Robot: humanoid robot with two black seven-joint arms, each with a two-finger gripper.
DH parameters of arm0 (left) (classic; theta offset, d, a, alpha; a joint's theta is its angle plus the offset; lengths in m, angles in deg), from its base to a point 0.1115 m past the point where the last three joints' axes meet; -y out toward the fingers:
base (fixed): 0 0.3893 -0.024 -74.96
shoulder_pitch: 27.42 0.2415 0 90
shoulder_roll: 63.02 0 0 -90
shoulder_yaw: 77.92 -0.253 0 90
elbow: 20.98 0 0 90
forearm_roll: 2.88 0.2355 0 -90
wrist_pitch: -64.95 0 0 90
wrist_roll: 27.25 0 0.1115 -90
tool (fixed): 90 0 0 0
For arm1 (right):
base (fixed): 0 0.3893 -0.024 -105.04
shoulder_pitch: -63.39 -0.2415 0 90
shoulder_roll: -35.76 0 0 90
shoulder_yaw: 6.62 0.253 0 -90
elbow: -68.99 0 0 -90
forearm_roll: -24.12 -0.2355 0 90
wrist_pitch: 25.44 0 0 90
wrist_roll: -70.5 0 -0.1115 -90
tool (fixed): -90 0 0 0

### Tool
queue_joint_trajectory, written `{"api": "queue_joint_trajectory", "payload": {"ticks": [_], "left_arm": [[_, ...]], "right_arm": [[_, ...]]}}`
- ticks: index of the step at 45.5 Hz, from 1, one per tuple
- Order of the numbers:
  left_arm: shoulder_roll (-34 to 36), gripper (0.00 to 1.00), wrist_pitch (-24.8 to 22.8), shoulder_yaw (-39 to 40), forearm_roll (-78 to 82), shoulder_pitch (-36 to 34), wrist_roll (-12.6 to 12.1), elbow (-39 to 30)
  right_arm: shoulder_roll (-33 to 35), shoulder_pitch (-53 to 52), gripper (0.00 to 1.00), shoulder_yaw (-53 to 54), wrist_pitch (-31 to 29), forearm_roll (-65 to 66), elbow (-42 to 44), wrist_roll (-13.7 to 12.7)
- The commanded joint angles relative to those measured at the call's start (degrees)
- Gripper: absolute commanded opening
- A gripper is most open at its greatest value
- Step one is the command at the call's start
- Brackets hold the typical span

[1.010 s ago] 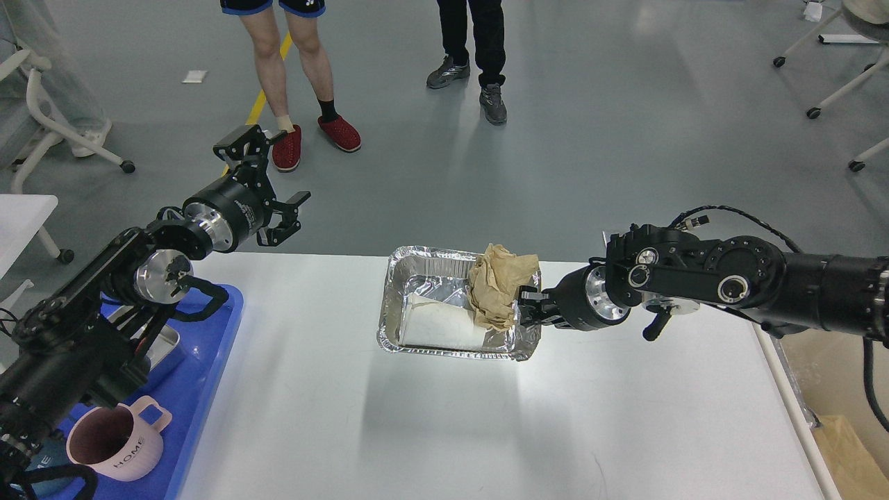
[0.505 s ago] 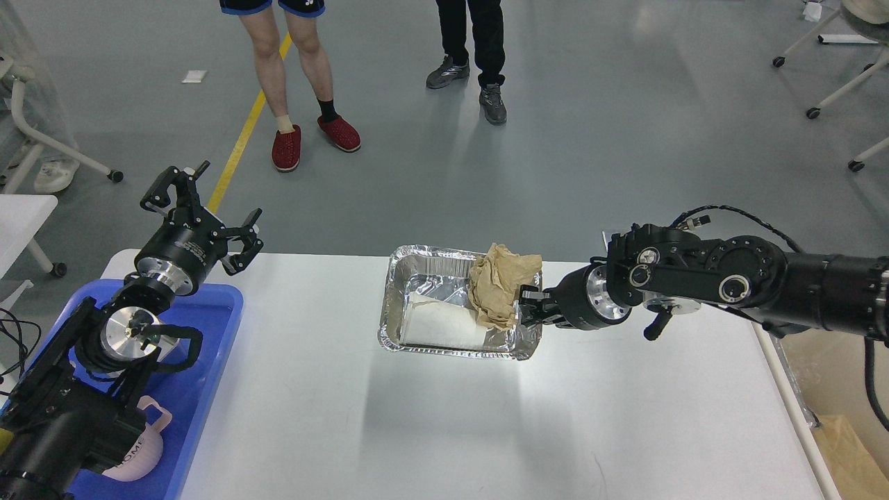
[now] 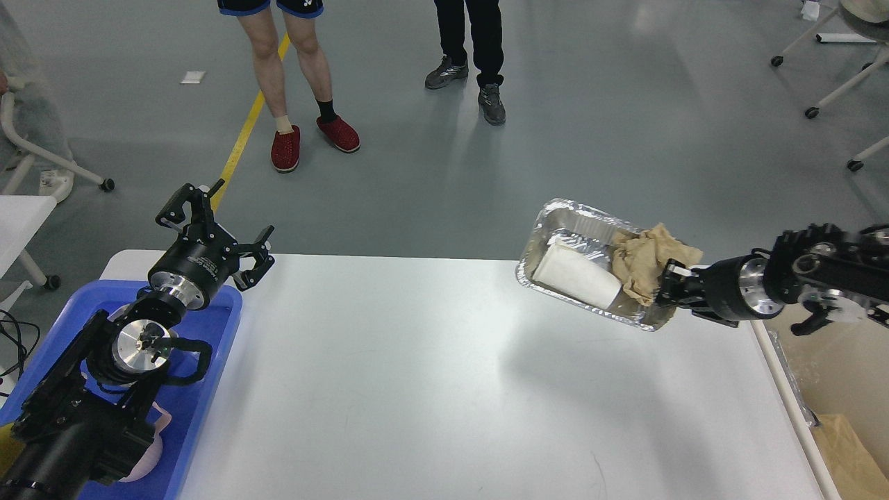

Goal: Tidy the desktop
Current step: 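Carry the foil container with the right gripper into the storage bin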

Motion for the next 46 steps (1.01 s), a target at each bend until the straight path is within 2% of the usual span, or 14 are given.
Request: {"api": "queue_joint_trajectory", "payload": {"ticks": [1, 8, 19, 37, 38, 41, 45, 46], "left_arm": [[-0.1, 0.98, 0.0, -0.2, 0.0, 0.0, -0.1, 0.0], [-0.2, 0.98, 0.0, -0.2, 0.0, 0.0, -0.1, 0.0], [-0.5, 0.98, 0.1, -0.3, 0.1, 0.0, -0.2, 0.0], [-0.5, 0.98, 0.2, -1.8, 0.1, 0.5, -0.1, -0.1], [-0.5, 0.98, 0.2, -1.8, 0.1, 0.5, -0.1, -0.1], [-0.5, 0.98, 0.2, -1.8, 0.1, 0.5, -0.1, 0.0], [-0.5, 0.98, 0.2, -1.8, 0.1, 0.7, -0.1, -0.1], [-0.5, 0.98, 0.2, -1.8, 0.1, 0.7, -0.1, 0.0]], "right_arm": [[7.4, 5.0, 0.00, 4.4, 0.2, -0.1, 0.2, 0.0], [13.3, 11.7, 0.00, 9.1, 0.9, -1.0, 4.3, -0.1], [13.0, 22.4, 0.00, 15.3, 0.9, -3.7, 19.1, -0.1], [2.5, 29.6, 0.00, 15.8, 2.5, -5.2, 40.0, -0.2], [1.8, 29.6, 0.02, 15.8, 2.5, -5.2, 41.2, -0.2], [-0.2, 29.9, 0.18, 15.9, 2.5, -5.2, 44.8, -0.2], [-2.4, 30.0, 0.51, 15.9, 2.6, -5.2, 49.0, -0.2], [-2.7, 30.0, 0.56, 16.0, 2.6, -5.2, 49.6, -0.2]]}}
